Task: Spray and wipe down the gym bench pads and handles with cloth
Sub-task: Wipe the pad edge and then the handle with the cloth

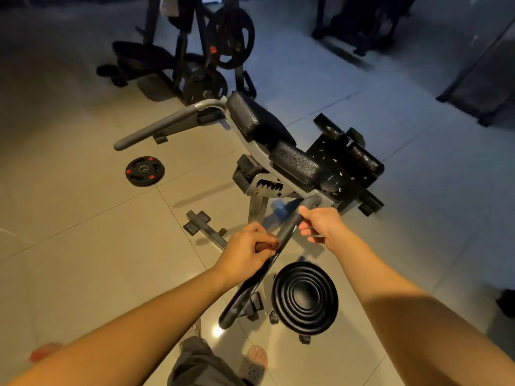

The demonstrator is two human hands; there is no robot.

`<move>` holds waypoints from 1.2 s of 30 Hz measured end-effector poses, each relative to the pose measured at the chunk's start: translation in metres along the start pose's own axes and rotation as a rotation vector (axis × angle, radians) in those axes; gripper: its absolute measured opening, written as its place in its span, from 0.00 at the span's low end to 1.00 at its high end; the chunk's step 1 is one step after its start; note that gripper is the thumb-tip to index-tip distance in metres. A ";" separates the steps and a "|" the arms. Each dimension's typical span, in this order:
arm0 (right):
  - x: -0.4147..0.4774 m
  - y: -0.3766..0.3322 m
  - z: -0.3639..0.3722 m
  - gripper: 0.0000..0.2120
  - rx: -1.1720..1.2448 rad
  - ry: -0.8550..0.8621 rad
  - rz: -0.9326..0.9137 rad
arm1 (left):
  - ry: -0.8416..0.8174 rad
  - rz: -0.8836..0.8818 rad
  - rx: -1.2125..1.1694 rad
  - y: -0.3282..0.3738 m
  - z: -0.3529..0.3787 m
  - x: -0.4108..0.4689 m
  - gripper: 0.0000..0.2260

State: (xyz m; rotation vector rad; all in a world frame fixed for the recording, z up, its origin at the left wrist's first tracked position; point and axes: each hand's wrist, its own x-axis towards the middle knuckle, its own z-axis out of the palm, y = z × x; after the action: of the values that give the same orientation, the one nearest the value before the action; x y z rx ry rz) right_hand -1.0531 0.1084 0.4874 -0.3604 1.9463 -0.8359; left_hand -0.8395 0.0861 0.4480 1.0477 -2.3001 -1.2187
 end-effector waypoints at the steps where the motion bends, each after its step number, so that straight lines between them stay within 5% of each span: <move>1: 0.000 0.000 -0.001 0.12 0.001 0.001 0.003 | -0.014 0.008 -0.005 -0.005 0.000 -0.014 0.10; 8: 0.000 0.006 0.003 0.11 0.042 0.032 -0.044 | -0.082 -0.157 -0.021 -0.057 -0.009 -0.130 0.17; 17: -0.011 0.000 0.005 0.11 0.070 0.017 -0.018 | 0.061 0.031 0.091 0.011 0.006 -0.003 0.09; 22: -0.010 0.007 0.005 0.11 0.094 0.042 -0.024 | 0.062 0.071 0.110 -0.007 0.007 -0.055 0.10; 32: -0.020 0.035 0.020 0.09 0.248 0.122 -0.049 | -0.159 -0.142 0.088 -0.054 -0.021 -0.130 0.14; 36: -0.069 0.088 0.032 0.06 0.261 0.067 -0.080 | -0.159 -0.351 -0.239 -0.046 -0.040 -0.118 0.10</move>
State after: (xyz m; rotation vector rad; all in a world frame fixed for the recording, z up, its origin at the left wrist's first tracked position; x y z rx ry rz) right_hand -0.9828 0.1977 0.4628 -0.2577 1.8647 -1.1519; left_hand -0.7156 0.1335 0.4392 1.3427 -2.0660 -1.7209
